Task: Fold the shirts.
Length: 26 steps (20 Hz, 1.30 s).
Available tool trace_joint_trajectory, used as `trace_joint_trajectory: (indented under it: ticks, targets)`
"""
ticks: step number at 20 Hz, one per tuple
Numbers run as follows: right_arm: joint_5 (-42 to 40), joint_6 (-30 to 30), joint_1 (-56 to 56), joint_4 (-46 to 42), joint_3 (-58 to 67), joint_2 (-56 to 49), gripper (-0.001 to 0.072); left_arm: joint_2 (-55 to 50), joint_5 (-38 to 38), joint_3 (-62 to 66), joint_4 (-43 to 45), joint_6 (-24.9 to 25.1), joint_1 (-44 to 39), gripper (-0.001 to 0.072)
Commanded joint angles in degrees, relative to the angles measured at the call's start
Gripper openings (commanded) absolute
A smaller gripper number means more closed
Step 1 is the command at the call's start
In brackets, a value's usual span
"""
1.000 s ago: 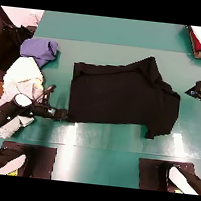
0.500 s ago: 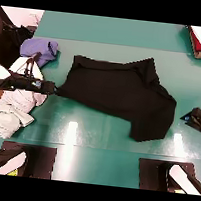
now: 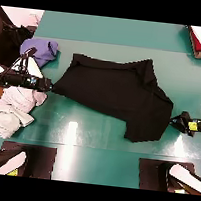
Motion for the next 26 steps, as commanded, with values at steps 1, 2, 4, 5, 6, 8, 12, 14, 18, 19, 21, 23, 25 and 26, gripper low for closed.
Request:
trace_joint_trajectory:
  ticks: [1, 2, 4, 5, 6, 8, 12, 14, 18, 19, 21, 23, 25, 26]
  targets:
    - [-3.1, -1.0, 3.5, 1.1, -0.4, -2.9, 0.0307, 0.0, -0.2, 0.1, 0.0, -0.2, 0.1, 0.0025]
    - [-3.6, -1.0, 5.0, 1.1, -0.4, -3.4, 0.0307, 0.0, -0.3, 0.1, 0.0, -0.4, 0.1, 0.0025]
    - [-4.3, -1.0, 8.1, 1.1, -0.3, -3.5, 0.0295, 0.0, -0.7, 0.1, 0.0, -1.5, 0.1, 0.0025]
    - [-4.4, -1.2, 9.4, 1.0, -0.3, -2.6, 0.0134, 0.0, -1.2, 0.1, 0.0, -1.5, 0.1, 0.0025]
    - [-4.3, -1.2, 10.3, 1.0, -0.3, -1.0, 0.0025, 0.0, -1.6, 0.2, 0.0, -1.5, 0.1, 0.0025]
    - [-4.2, -1.1, 10.9, 1.1, 0.9, 3.9, 0.0017, 0.1, -1.5, 2.8, 0.0, -2.1, 0.1, 0.0025]
    - [-6.0, 1.3, 10.9, 6.4, 15.3, 15.9, 0.0017, 0.2, -2.7, 21.2, 0.0, -3.1, 0.1, 0.0025]
    - [-9.5, 1.3, 10.9, 9.0, 26.6, 20.7, 0.0016, 0.2, -3.3, 34.8, 0.0, -3.2, 0.1, 0.0025]
    - [-15.9, 1.2, 10.8, 8.3, 48.4, 27.1, 0.0016, 0.2, -3.6, 62.4, 0.0, -3.1, 0.1, 0.0025]
    - [-16.8, 1.2, 10.8, 7.8, 52.4, 28.4, 0.0016, 0.2, -3.8, 68.2, 0.0, -3.1, 0.1, 0.0025]
    - [-17.2, 1.2, 10.8, 4.8, 59.1, 31.1, 0.0016, 1.3, -3.3, 76.1, -0.8, -3.1, 0.1, 0.0025]
    - [-17.2, 1.2, 10.8, 0.6, 63.0, 33.9, 0.0016, 5.0, -1.2, 76.5, -2.1, -3.1, 0.1, 0.0025]
    - [-16.7, 1.3, 10.8, -2.3, 65.7, 36.1, 0.0016, 8.7, -0.4, 76.6, -2.4, -3.1, 0.1, 0.0025]
    - [-16.3, 1.4, 10.8, -3.6, 66.8, 37.0, 0.0016, 10.4, 0.3, 76.6, -2.4, -3.1, 0.1, 0.0025]
